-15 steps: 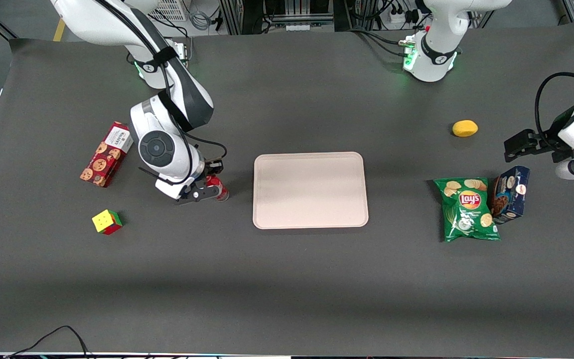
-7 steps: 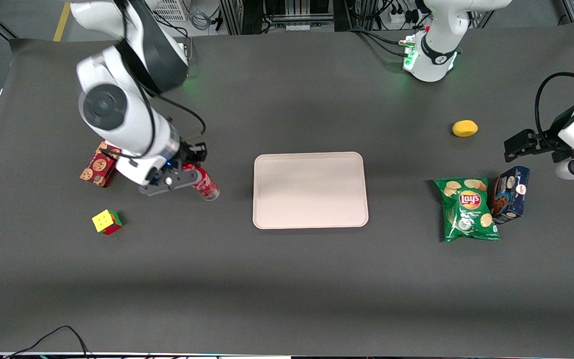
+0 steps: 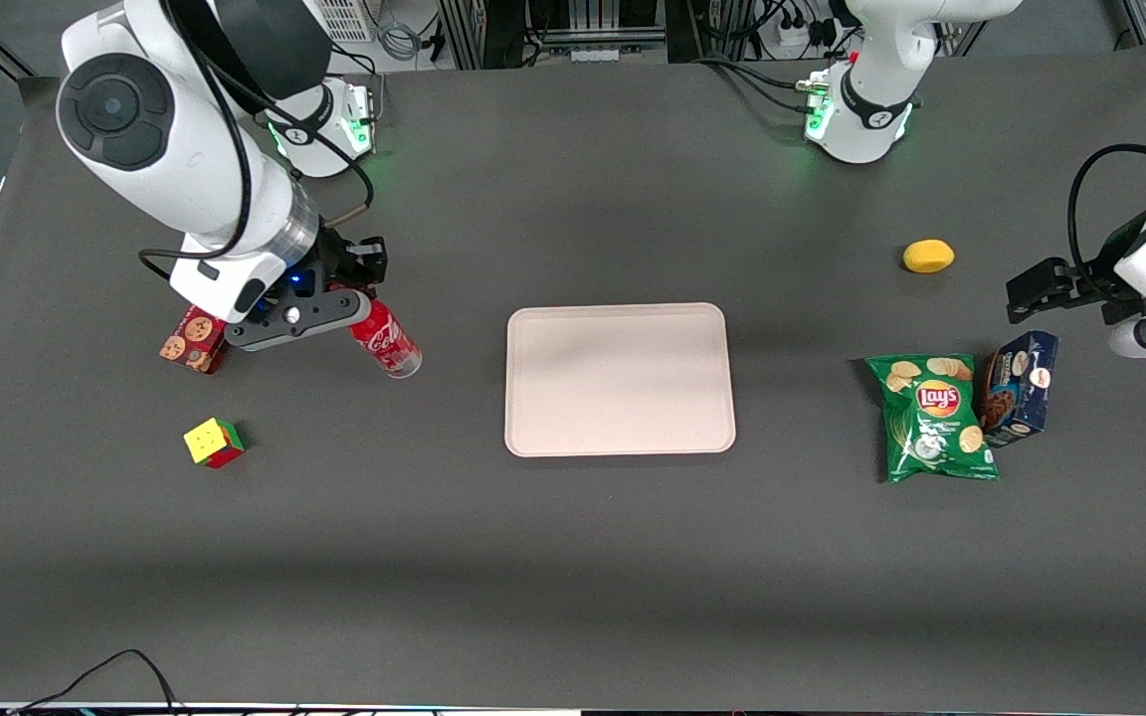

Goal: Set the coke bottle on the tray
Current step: 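Lift the bottle and carry it over the white tray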

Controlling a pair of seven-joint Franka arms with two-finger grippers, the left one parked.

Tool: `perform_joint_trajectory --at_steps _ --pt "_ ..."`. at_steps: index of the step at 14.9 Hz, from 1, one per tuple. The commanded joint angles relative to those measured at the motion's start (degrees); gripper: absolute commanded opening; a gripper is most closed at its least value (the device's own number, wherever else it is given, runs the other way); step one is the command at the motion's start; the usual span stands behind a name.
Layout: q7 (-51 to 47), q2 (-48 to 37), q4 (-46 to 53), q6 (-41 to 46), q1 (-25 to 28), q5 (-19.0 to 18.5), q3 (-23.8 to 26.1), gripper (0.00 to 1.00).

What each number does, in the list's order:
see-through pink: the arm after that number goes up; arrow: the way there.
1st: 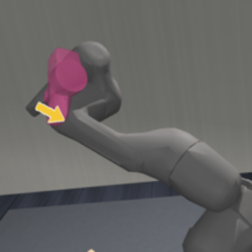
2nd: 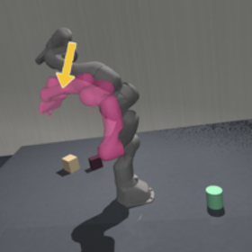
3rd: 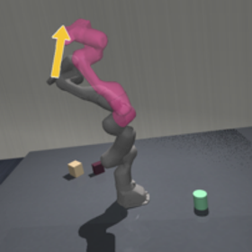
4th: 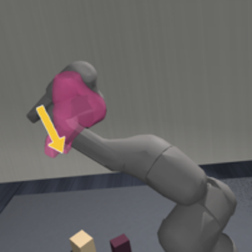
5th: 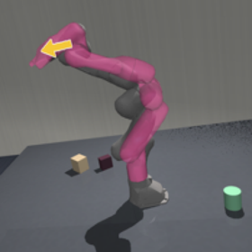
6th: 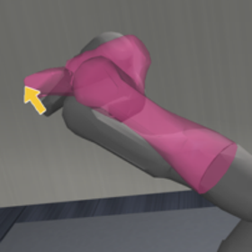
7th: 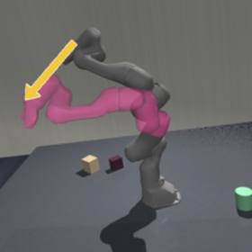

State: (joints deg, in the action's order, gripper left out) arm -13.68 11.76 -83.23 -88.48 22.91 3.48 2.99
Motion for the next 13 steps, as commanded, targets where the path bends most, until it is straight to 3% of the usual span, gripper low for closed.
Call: perform_joint_trajectory --at_steps 1,5,13 --pt "-9.7 2.0 3.3 -0.8 5.8 0.9 0.4 0.00" --pt "-18.9 6.2 3.0 -8.4 10.6 1.1 0.4 0.00" --pt "-18.3 18.2 2.7 -16.3 10.9 2.7 0.5 0.00"
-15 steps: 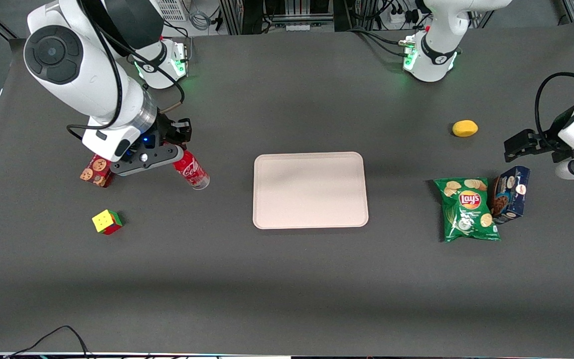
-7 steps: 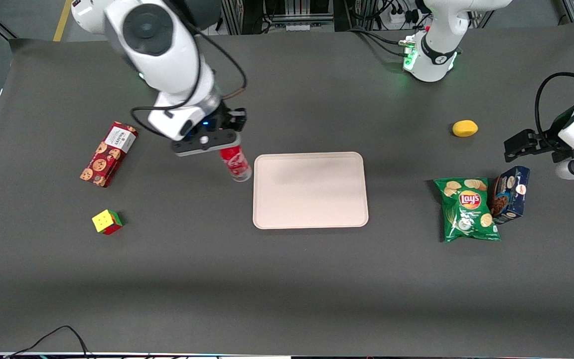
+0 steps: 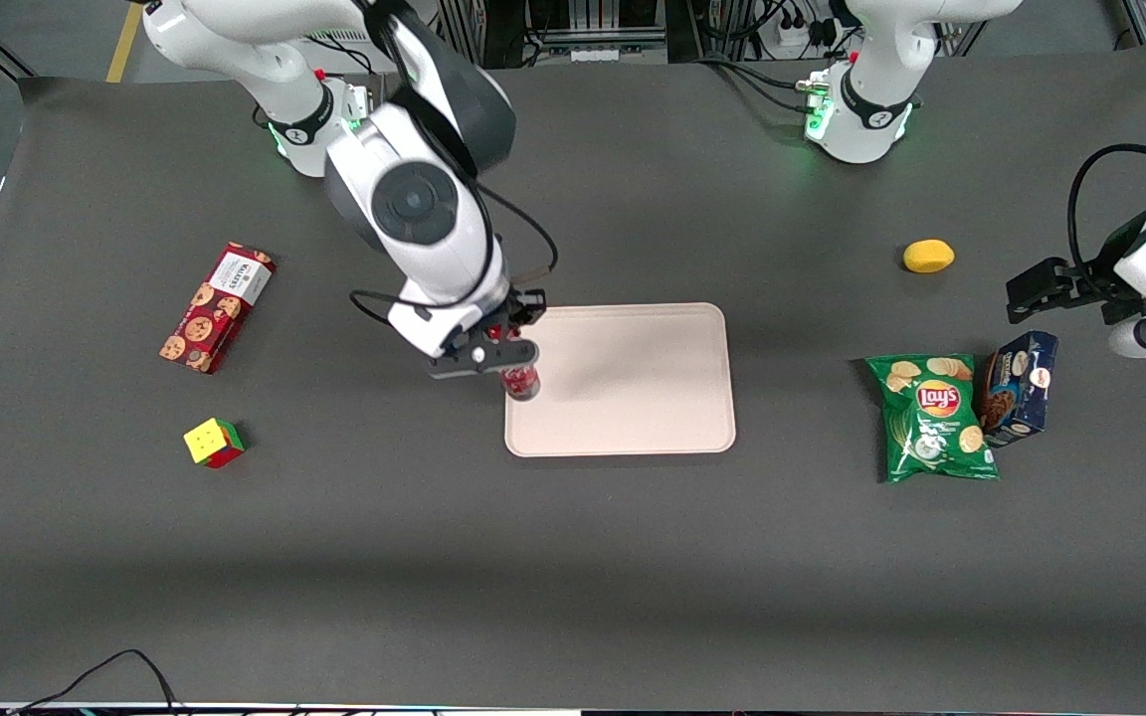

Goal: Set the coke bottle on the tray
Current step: 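Lift the bottle and carry it over the white tray, then lower the bottle onto the tray and open the right gripper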

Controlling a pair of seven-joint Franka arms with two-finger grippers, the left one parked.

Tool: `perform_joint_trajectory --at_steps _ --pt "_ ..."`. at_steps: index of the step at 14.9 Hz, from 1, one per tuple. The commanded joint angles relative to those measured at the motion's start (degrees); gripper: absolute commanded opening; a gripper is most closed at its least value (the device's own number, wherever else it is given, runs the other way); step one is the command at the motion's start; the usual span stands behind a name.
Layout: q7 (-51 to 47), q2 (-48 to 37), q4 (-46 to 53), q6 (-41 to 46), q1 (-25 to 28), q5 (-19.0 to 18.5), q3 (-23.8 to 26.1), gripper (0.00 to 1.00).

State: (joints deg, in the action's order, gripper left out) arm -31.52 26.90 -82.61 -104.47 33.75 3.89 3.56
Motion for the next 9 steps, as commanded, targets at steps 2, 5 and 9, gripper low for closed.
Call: perform_joint_trajectory --at_steps 2,5,9 --pt "-0.5 4.6 2.1 -0.7 0.2 2.6 0.0 0.00" --pt "-0.6 6.6 2.0 -2.1 0.2 2.6 1.0 0.00" --pt "-1.1 9.0 2.0 -3.5 1.0 2.5 1.0 0.00"
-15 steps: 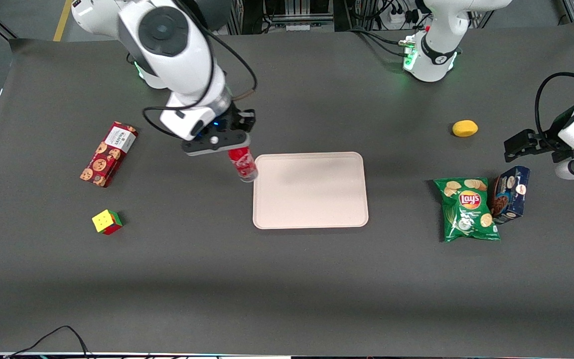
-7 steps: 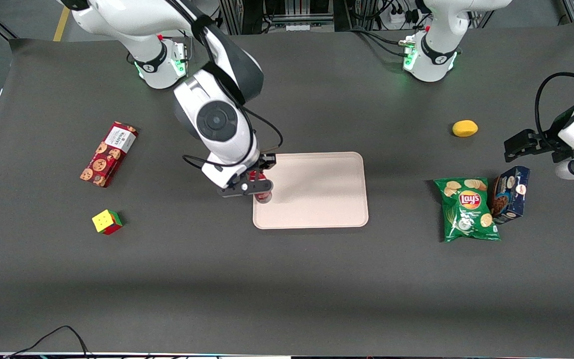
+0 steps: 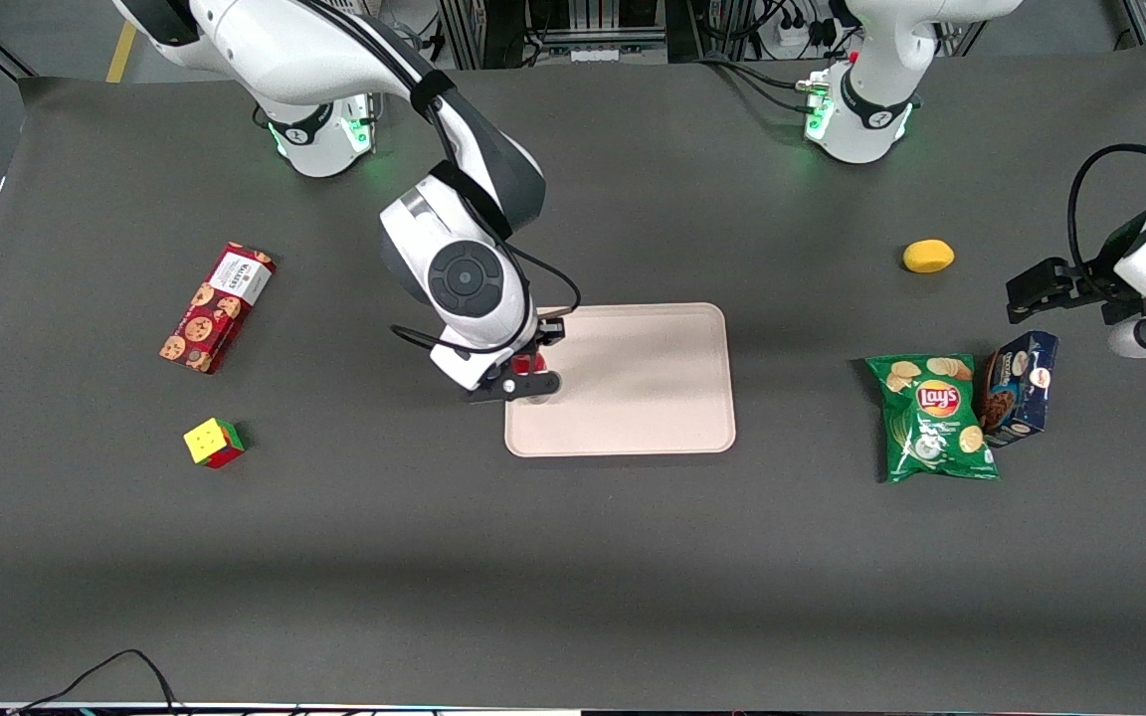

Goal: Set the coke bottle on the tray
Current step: 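Lower the bottle onto the tray and open the right gripper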

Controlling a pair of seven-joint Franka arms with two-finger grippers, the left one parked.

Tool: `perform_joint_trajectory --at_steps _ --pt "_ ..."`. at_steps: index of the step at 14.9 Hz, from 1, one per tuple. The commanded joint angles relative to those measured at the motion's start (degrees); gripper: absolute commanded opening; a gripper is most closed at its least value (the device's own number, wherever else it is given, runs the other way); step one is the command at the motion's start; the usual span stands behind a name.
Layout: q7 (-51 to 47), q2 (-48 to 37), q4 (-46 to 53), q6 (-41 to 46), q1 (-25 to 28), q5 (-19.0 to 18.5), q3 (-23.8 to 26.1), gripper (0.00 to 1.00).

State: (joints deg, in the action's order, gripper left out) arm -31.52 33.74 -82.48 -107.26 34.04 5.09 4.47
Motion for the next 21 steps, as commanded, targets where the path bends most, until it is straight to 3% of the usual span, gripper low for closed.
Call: perform_joint_trajectory --at_steps 1,8,9,10,21 --pt "-1.1 2.6 1.9 -0.8 0.7 1.3 0.1 0.00" --pt "-1.1 3.9 2.0 -1.2 0.6 1.0 0.0 0.00" --pt "-1.2 4.0 2.0 -1.2 0.6 0.9 0.0 0.73" --pt "-1.1 4.1 1.9 -1.2 0.6 0.7 0.0 1.00" --pt "-1.4 3.4 2.1 -0.9 0.5 0.9 -0.1 1.00"
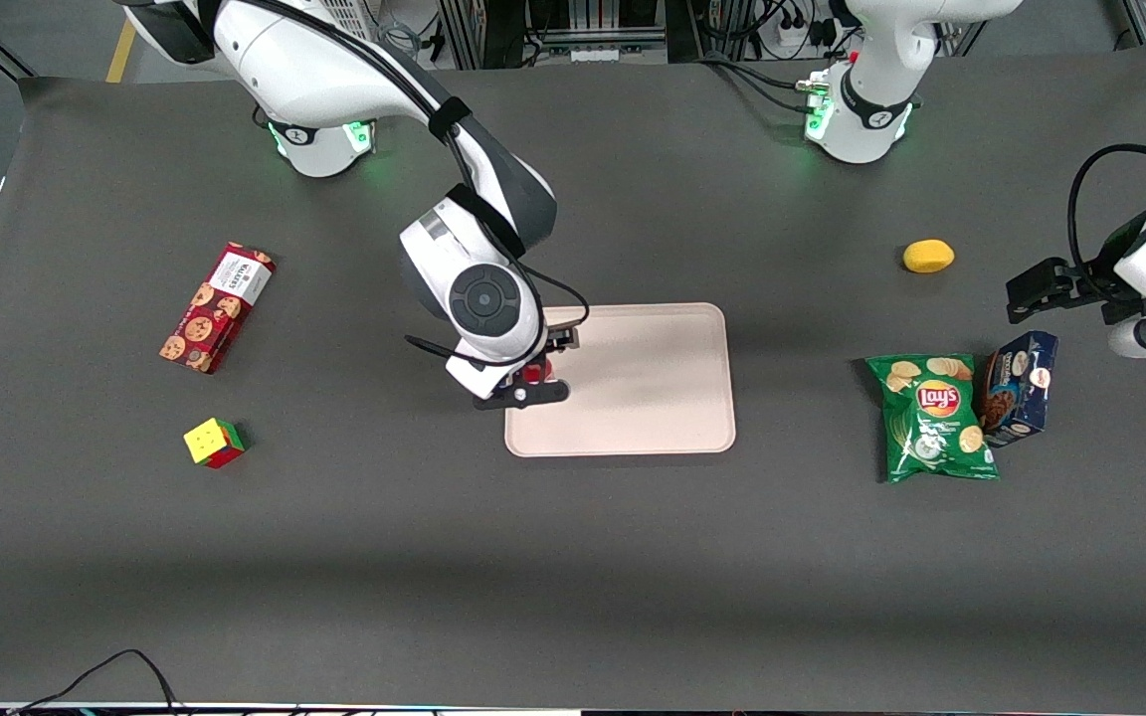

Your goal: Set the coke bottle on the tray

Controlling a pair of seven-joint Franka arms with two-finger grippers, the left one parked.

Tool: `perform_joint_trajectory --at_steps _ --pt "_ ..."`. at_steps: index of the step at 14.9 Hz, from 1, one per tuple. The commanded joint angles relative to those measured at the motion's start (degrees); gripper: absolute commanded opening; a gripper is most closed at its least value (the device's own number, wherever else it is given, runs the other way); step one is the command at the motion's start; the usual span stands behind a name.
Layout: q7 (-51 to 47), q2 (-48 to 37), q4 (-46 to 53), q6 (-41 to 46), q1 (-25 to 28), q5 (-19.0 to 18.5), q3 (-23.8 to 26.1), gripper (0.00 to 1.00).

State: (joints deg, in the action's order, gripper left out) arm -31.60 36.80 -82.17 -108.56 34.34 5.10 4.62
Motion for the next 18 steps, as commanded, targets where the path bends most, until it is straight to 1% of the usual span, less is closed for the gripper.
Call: perform_joint_trajectory --at_steps 1,3,7,8,10,11,12,13,14,16,18 --pt "-1.2 -0.7 1.9 0.6 -0.1 0.9 -0.2 1.00" --pt "-0.1 -4.7 2.0 1.8 -0.3 0.6 -0.9 1.00" --pt "2.7 -17.2 2.4 10.0 -1.5 0.5 -3.5 1.00" --pt "2.7 -20.2 2.4 12.4 -2.9 0.5 -3.6 1.00" --pt "4.3 -24.8 2.4 16.5 -7.5 0.4 -3.5 1.00" --pt "8.4 -26.8 2.4 18.6 -9.7 0.3 -3.5 1.00" --pt "13.5 -28.7 2.1 19.6 -11.6 -1.5 -3.5 1.00" --pt "15.8 -30.4 1.5 19.7 -13.1 -3.9 -3.4 1.00" --pt "16.0 -31.6 0.3 19.7 -14.5 -5.3 -3.4 1.00" --pt "16.0 -33.1 -3.1 18.0 -17.5 -5.7 -3.6 1.00" --pt "16.2 -35.6 -9.5 12.9 -19.2 -5.8 -3.8 1.00"
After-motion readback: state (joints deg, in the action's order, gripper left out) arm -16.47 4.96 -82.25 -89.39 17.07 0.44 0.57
